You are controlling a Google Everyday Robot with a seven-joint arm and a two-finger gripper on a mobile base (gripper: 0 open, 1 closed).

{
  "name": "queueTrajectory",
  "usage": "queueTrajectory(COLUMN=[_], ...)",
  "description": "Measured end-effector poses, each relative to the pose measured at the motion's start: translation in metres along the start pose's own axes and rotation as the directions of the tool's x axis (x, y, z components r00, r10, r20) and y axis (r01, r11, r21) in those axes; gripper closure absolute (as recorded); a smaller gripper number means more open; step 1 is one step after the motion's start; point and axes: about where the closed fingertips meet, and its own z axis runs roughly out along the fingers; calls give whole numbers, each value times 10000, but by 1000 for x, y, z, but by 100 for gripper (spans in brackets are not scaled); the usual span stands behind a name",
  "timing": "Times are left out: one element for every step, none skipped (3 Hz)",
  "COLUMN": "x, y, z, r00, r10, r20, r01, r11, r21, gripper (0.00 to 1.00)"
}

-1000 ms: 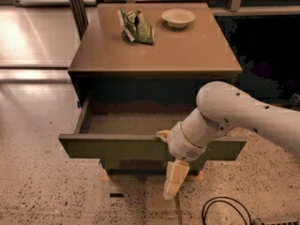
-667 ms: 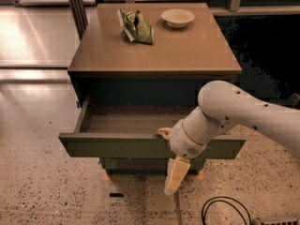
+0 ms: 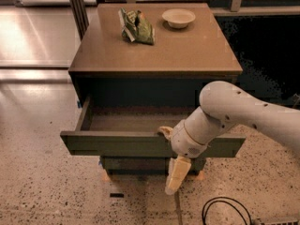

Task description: Open top drawer

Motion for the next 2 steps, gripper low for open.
queueTrajectory(x=[-2,-10], y=[0,-11], z=[-1,-15], r00=[10000,9994], r10=[0,-302], r20=[0,-142], r01=[0,308], r11=[10000,9988], r21=[0,392], gripper=[0,0])
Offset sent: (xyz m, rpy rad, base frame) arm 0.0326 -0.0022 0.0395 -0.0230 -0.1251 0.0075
